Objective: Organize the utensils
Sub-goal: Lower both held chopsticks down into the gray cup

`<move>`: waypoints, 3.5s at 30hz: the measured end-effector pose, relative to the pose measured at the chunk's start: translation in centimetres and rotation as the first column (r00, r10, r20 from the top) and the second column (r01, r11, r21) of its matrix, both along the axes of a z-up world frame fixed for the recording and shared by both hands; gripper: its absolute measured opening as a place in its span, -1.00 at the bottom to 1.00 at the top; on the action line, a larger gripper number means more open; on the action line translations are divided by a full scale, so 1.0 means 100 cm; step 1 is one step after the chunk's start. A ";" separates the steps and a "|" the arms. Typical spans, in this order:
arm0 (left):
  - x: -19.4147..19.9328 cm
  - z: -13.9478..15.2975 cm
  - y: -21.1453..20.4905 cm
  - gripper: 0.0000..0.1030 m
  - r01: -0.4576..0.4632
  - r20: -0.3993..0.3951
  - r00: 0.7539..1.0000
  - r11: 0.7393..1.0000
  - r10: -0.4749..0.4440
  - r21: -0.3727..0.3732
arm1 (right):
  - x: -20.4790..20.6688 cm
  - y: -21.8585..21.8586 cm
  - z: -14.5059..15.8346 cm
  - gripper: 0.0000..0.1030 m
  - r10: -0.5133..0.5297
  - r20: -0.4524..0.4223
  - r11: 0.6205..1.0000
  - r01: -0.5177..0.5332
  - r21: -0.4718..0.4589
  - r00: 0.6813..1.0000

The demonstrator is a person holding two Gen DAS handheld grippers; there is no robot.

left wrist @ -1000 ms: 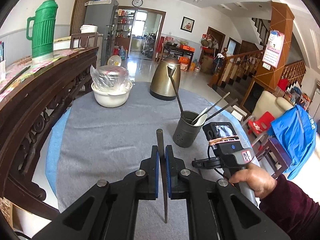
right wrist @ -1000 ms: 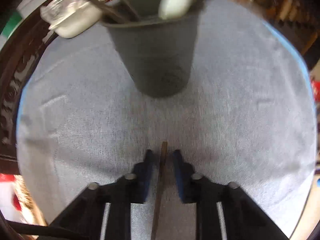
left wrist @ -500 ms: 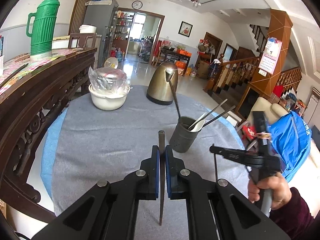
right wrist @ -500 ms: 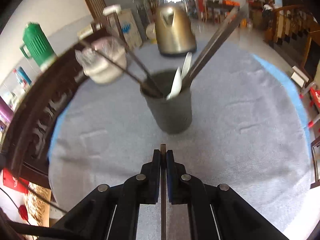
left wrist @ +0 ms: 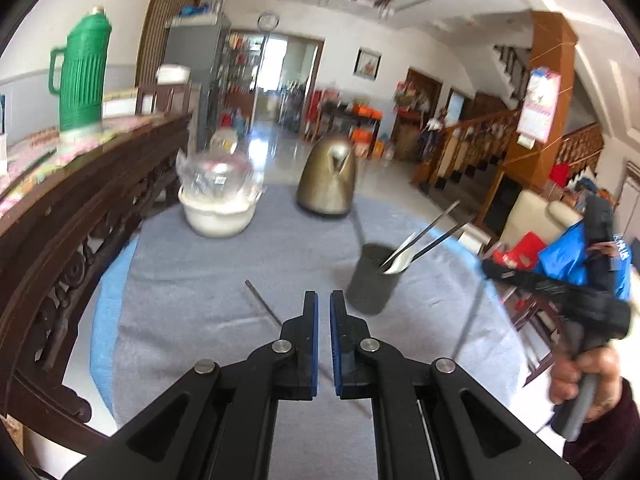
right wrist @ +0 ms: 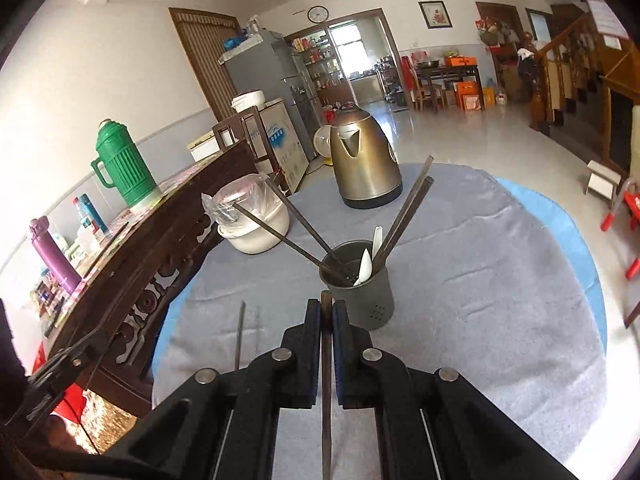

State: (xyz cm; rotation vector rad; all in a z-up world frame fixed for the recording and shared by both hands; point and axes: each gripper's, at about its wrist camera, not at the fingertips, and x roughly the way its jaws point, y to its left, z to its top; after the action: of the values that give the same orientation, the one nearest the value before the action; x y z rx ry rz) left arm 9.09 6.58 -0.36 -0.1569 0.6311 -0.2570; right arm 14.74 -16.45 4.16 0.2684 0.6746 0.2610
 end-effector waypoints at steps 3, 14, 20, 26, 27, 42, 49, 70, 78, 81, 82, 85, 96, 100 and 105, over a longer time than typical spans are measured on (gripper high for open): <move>0.036 -0.024 0.012 -0.78 -0.028 -0.131 0.991 1.000 0.026 -0.007 | -0.003 -0.003 -0.003 -0.90 -0.002 0.000 1.000 0.002 0.018 1.000; 0.186 -0.118 0.022 -0.28 -0.202 -0.539 0.830 0.978 0.147 -0.045 | -0.011 -0.028 -0.009 -0.90 -0.009 0.002 0.997 0.009 0.082 1.000; 0.222 -0.153 0.013 -0.31 -0.280 -0.638 0.741 0.960 0.211 -0.008 | -0.011 -0.038 -0.011 -0.90 -0.006 -0.007 0.995 0.006 0.103 1.000; 0.235 -0.164 0.004 -0.85 -0.262 -0.645 0.730 0.964 0.228 0.045 | -0.012 -0.047 -0.015 -0.90 -0.003 -0.010 0.992 0.004 0.123 1.000; 0.234 -0.163 0.001 -0.85 -0.250 -0.635 0.737 0.966 0.231 0.061 | -0.012 -0.048 -0.015 -0.90 -0.004 -0.012 0.992 0.005 0.128 1.000; 0.134 -0.041 -0.034 -0.90 -0.081 -0.319 0.944 0.997 0.082 0.016 | -0.019 -0.043 0.004 -0.90 -0.013 0.058 0.992 0.006 0.126 0.998; 0.099 0.051 -0.055 -0.90 0.003 -0.085 0.996 1.000 -0.004 -0.020 | -0.018 -0.030 0.038 -0.90 -0.038 0.148 0.996 0.026 0.081 0.988; 0.114 0.142 -0.089 -0.90 0.057 0.149 0.987 0.998 -0.055 -0.008 | 0.040 -0.011 0.113 -0.90 -0.093 0.263 0.996 0.093 0.012 0.960; 0.141 0.142 -0.104 -0.90 0.021 0.222 0.975 0.999 -0.012 -0.038 | 0.078 -0.011 0.130 -0.89 -0.161 0.310 0.986 0.166 0.011 0.937; 0.150 0.128 -0.114 -0.90 -0.001 0.238 0.971 1.000 0.006 -0.020 | 0.092 -0.011 0.125 -0.89 -0.178 0.302 0.983 0.184 0.008 0.936; 0.152 0.122 -0.117 -0.90 -0.005 0.242 0.970 1.000 0.008 -0.015 | 0.096 -0.010 0.120 -0.89 -0.185 0.300 0.981 0.194 0.001 0.936; 0.159 0.101 -0.124 -0.90 -0.021 0.240 0.971 1.000 0.019 0.003 | 0.109 -0.013 0.100 -0.89 -0.196 0.262 0.979 0.202 0.004 0.945; 0.159 0.066 -0.144 -0.90 -0.015 0.187 0.982 0.997 0.001 0.072 | 0.110 -0.028 0.059 -0.89 -0.205 0.187 0.978 0.207 0.010 0.961; 0.154 0.067 -0.150 -0.90 -0.015 0.202 0.979 0.995 -0.006 0.103 | 0.109 -0.029 0.057 -0.89 -0.204 0.178 0.979 0.205 0.014 0.963; 0.152 0.066 -0.150 -0.90 -0.017 0.201 0.980 0.994 -0.006 0.111 | 0.105 -0.027 0.057 -0.89 -0.199 0.175 0.980 0.201 0.010 0.964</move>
State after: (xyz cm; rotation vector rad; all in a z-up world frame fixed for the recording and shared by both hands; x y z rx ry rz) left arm 24.31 -8.47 6.23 -0.0233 0.4427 -0.2280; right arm 25.23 -19.10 9.88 0.3001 0.4696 0.0868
